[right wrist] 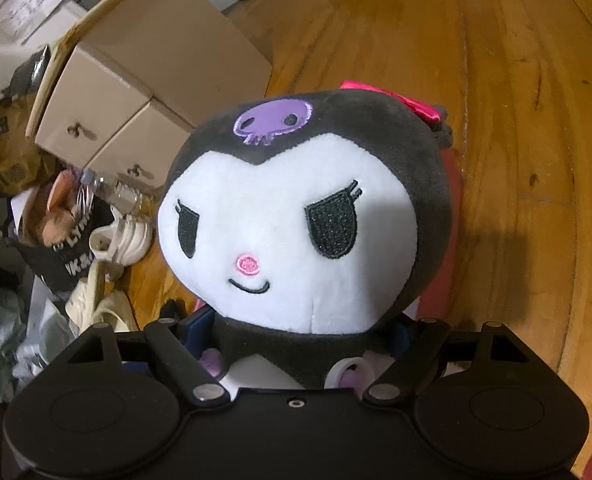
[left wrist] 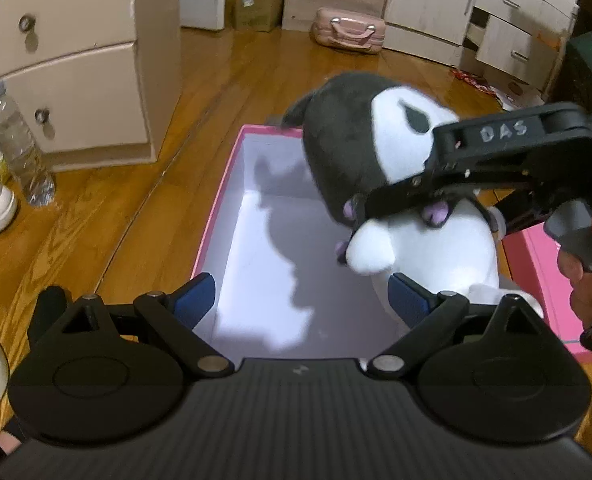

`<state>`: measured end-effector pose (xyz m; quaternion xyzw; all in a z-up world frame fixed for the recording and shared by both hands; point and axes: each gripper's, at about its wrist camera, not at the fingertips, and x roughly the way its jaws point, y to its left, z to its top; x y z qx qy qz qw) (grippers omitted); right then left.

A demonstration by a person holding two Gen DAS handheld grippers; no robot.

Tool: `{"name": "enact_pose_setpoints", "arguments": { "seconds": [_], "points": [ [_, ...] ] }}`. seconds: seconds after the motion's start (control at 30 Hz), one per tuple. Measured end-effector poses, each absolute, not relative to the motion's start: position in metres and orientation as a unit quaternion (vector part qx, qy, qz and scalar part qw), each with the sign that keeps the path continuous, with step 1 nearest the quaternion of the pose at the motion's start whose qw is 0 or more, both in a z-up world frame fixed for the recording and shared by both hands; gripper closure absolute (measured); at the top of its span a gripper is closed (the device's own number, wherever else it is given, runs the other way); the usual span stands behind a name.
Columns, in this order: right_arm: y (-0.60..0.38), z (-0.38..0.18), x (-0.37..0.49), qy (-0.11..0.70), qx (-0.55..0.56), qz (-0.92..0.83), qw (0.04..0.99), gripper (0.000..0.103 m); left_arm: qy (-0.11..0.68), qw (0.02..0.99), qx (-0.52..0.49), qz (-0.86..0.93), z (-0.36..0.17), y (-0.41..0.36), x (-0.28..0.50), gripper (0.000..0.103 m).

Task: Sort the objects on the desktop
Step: 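Lower the Kuromi plush into the pink box and open the right gripper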

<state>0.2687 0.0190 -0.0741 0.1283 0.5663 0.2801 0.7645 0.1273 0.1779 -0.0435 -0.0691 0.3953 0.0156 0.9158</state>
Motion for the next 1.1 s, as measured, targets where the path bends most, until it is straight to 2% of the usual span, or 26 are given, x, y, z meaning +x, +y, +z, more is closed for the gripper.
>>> {"name": "enact_pose_setpoints", "arguments": {
  "seconds": [0.77,0.93,1.1],
  "points": [
    [0.066,-0.117,0.302,0.633,0.118,0.172,0.746,0.013,0.439,0.892,-0.080,0.073,-0.072,0.185,0.135,0.009],
    [0.063,-0.111,0.297,0.621,0.114,0.166,0.757,0.014,0.445,0.889,-0.082,0.074,-0.075,0.185,0.135,0.009],
    [0.051,-0.076,0.285,0.586,0.069,0.181,0.787,0.014,0.444,0.888,-0.095,0.074,-0.076,0.187,0.135,0.008]
  ]
}}
